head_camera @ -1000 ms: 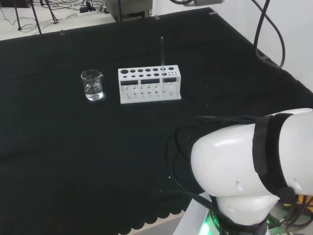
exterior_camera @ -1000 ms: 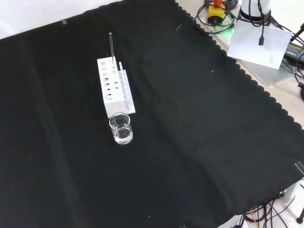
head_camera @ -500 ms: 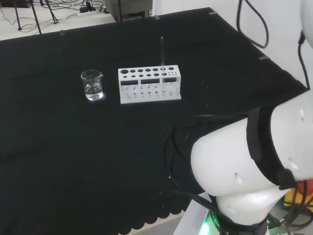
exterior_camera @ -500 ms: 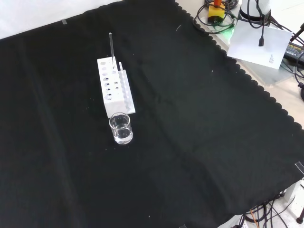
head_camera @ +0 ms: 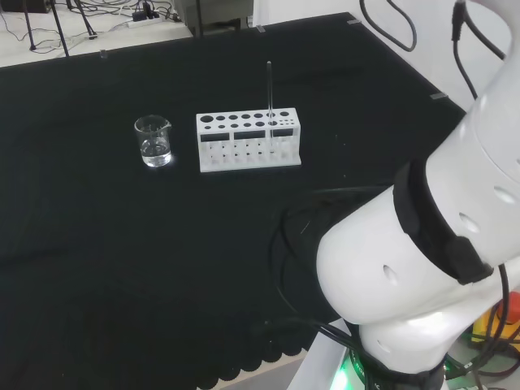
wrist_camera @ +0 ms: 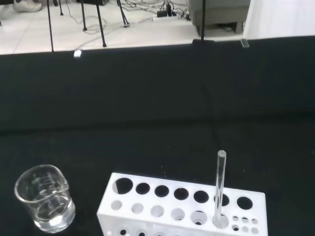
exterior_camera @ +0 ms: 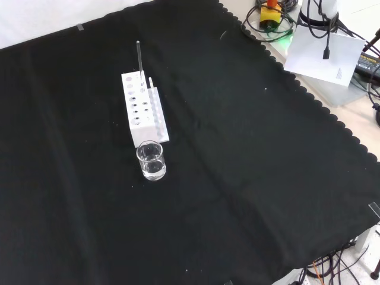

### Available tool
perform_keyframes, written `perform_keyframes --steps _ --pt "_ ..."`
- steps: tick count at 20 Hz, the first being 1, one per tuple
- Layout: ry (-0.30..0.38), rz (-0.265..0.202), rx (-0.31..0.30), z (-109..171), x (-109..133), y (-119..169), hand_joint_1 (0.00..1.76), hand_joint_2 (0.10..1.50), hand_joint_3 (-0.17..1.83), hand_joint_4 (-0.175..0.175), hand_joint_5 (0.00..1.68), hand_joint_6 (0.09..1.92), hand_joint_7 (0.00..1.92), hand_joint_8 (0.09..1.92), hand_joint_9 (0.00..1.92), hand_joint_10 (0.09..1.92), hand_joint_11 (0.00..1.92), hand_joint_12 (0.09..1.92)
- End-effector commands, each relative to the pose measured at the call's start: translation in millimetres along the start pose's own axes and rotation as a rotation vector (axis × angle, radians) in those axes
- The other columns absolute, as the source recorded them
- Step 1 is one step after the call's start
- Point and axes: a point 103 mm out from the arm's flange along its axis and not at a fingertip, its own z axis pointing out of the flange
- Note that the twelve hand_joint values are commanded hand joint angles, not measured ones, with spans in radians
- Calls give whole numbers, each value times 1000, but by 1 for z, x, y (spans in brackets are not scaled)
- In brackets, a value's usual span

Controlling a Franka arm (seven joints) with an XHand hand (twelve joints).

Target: Take the glass rod from the white test tube rack.

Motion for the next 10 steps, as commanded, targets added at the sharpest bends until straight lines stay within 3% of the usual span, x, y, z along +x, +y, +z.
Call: perform_keyframes --steps 1,10 --pt "-12 -1 13 22 -18 17 712 1164 -175 -146 137 87 29 879 156 913 0 1425" --pt "-8 1 34 39 -27 21 707 1168 -175 -150 148 87 97 909 251 932 24 1455"
